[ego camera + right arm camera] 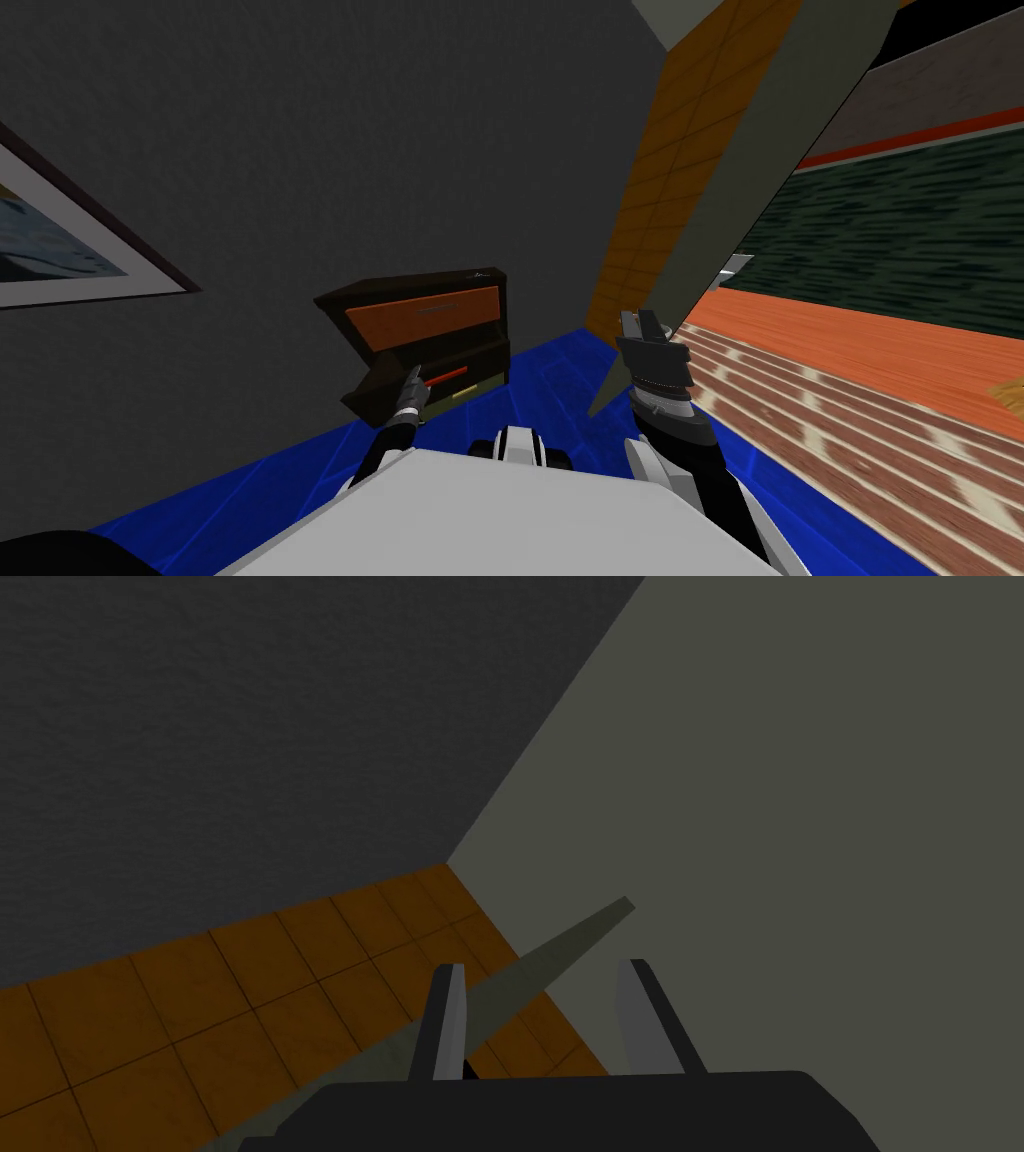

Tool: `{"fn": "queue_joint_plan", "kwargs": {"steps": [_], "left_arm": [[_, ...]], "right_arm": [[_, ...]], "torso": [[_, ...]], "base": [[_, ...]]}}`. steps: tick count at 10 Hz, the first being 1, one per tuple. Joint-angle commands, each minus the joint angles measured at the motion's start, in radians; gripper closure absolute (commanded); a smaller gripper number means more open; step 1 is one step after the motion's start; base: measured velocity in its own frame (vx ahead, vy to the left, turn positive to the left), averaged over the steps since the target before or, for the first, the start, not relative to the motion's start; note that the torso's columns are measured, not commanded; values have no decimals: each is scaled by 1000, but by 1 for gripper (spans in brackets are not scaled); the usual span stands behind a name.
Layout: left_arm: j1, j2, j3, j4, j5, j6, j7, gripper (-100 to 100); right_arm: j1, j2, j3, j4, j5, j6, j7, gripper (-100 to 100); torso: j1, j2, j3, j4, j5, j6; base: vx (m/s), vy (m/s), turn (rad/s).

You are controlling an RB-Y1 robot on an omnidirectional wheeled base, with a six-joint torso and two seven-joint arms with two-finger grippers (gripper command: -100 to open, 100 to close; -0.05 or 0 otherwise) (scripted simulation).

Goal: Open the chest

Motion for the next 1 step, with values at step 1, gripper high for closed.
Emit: {"fn": "queue_joint_plan", "kwargs": {"steps": [1], "left_arm": [[1,0,0,1,0,1,0,0]], "right_arm": [[0,0,0,0,0,0,0,0]], "torso": [[0,-1,0,0,1,0]], "base": [[0,0,0]]}}
